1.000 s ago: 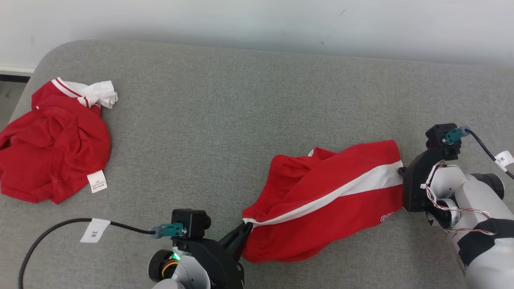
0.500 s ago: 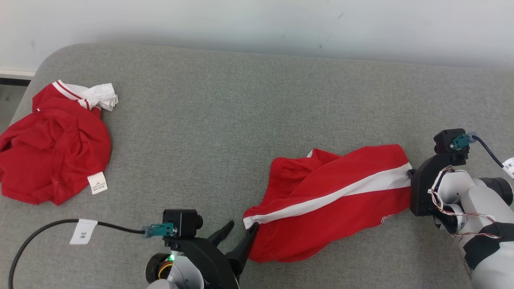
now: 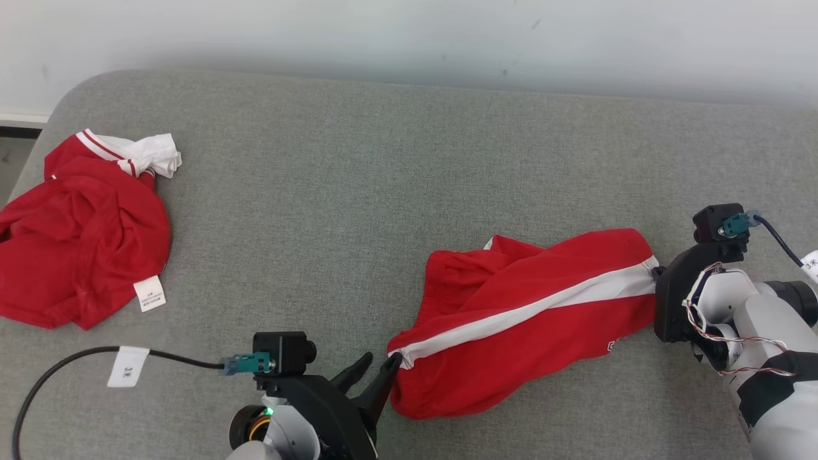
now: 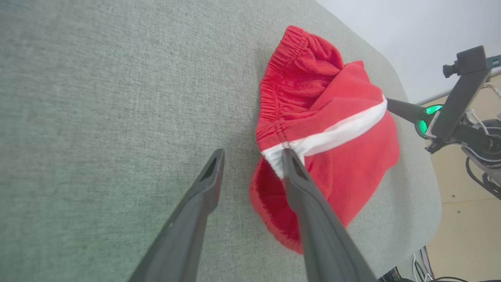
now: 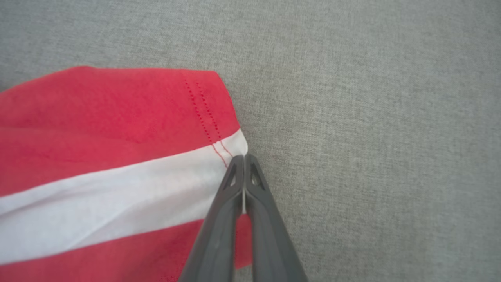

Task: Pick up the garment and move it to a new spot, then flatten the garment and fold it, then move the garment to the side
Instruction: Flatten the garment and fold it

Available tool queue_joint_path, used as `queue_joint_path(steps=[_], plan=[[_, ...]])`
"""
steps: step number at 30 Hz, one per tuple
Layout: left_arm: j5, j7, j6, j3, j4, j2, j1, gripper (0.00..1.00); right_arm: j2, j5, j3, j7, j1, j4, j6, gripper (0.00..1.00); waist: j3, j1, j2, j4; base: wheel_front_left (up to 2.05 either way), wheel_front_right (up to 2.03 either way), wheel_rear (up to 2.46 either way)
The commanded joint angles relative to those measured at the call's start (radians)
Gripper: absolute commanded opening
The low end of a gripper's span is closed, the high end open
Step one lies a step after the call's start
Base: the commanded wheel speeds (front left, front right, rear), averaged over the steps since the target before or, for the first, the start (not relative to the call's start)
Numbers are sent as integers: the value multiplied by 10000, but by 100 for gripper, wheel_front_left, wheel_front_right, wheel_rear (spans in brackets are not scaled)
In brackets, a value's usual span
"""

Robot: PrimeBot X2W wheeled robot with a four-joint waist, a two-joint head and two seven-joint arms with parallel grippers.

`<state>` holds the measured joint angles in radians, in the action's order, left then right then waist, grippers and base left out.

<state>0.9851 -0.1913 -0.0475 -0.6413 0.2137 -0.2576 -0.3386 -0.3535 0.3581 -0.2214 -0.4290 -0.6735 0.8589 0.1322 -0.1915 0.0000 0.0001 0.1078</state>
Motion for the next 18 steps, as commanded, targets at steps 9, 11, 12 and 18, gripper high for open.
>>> queue_joint_path(steps=[9,11,12,18], plan=[[323,-378,302,-251,128,305,-329,31,121,-9,-135,22,15,272,-22,0,29,0,-1,-42,0,0,0],[438,-465,313,-263,129,381,-297,25,106,8,-148,31,3,304,-22,0,40,0,-1,-50,0,0,0],[462,-516,327,-273,128,412,-273,31,93,27,-157,38,1,319,-22,0,45,0,-1,-53,0,0,0],[547,-702,367,-382,122,436,-238,8,94,93,-196,79,32,393,-22,0,104,0,-1,-64,0,0,0]])
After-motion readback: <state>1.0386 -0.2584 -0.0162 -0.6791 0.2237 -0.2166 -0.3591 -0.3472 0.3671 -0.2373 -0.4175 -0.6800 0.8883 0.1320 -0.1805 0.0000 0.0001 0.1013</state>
